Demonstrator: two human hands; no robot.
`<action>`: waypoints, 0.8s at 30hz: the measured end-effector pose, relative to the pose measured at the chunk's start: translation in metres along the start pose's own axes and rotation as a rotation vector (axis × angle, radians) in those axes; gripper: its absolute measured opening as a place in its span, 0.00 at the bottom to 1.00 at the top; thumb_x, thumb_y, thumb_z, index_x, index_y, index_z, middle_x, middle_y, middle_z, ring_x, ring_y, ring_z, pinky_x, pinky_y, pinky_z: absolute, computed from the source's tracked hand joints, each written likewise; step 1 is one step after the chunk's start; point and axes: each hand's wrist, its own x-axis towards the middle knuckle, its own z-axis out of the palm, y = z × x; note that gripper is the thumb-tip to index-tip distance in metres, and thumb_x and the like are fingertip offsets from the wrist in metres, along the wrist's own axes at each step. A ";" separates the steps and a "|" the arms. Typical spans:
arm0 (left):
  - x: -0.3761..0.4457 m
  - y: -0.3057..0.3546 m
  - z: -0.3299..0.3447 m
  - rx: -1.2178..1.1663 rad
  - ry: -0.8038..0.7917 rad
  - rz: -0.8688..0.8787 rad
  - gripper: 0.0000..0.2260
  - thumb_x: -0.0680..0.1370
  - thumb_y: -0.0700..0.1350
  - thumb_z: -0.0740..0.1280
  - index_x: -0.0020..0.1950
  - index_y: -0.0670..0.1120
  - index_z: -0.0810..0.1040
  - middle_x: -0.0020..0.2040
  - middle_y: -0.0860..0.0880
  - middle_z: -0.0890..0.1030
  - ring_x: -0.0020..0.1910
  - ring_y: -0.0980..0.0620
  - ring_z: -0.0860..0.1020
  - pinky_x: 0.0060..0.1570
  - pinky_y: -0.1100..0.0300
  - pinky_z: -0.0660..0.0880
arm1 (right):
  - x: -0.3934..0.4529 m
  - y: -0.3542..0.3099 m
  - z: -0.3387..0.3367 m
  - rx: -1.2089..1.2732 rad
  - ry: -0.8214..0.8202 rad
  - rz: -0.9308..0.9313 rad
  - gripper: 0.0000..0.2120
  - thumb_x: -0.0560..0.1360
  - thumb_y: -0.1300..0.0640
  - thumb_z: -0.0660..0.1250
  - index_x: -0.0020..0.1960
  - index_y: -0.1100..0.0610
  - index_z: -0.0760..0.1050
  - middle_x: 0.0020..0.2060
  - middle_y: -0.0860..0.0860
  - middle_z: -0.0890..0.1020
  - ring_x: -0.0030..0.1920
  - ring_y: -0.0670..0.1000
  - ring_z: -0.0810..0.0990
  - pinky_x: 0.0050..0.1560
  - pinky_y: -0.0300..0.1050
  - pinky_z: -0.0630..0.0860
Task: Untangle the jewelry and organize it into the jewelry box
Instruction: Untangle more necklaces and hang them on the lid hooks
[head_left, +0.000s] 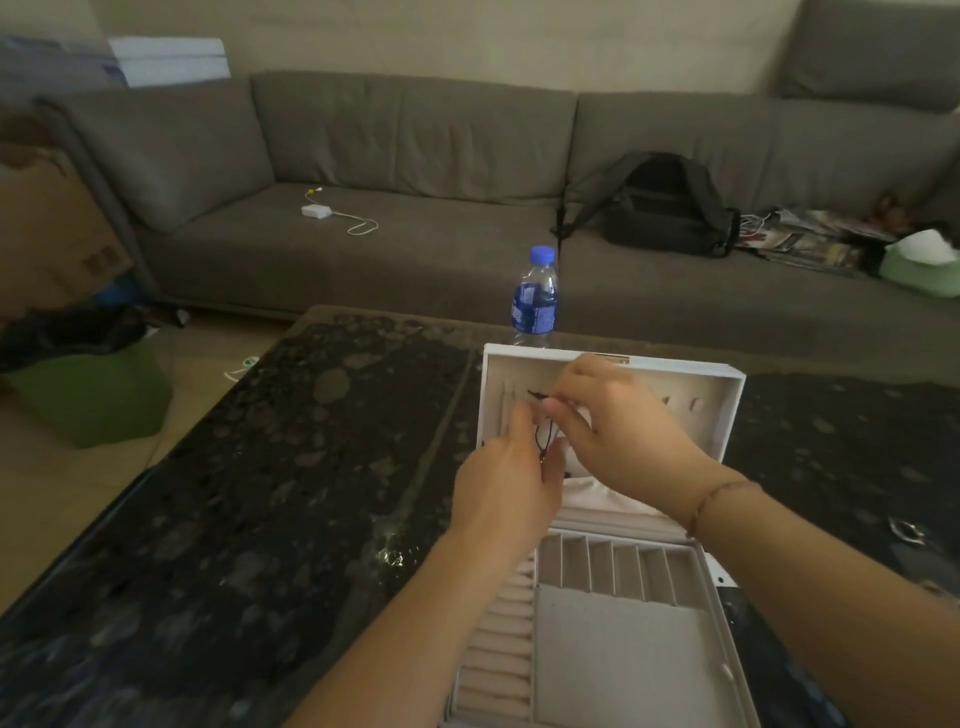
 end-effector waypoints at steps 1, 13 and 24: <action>0.002 0.002 0.001 0.005 0.009 -0.018 0.16 0.83 0.54 0.61 0.67 0.51 0.65 0.38 0.56 0.74 0.31 0.55 0.76 0.31 0.67 0.70 | 0.000 -0.002 0.000 -0.037 0.013 0.006 0.07 0.79 0.55 0.65 0.47 0.55 0.81 0.44 0.48 0.76 0.42 0.50 0.74 0.42 0.46 0.72; 0.008 0.000 0.018 0.047 0.081 -0.030 0.33 0.78 0.63 0.63 0.78 0.54 0.54 0.53 0.52 0.81 0.33 0.57 0.75 0.34 0.68 0.72 | 0.008 -0.001 -0.014 -0.168 -0.301 0.230 0.11 0.80 0.50 0.60 0.42 0.50 0.76 0.42 0.47 0.80 0.43 0.49 0.77 0.44 0.46 0.75; 0.013 0.007 0.030 0.157 0.042 -0.020 0.31 0.78 0.70 0.39 0.60 0.55 0.74 0.42 0.54 0.84 0.36 0.53 0.81 0.40 0.57 0.80 | 0.010 0.012 0.000 -0.038 -0.040 0.376 0.15 0.80 0.52 0.61 0.35 0.47 0.73 0.32 0.45 0.78 0.35 0.45 0.74 0.32 0.36 0.63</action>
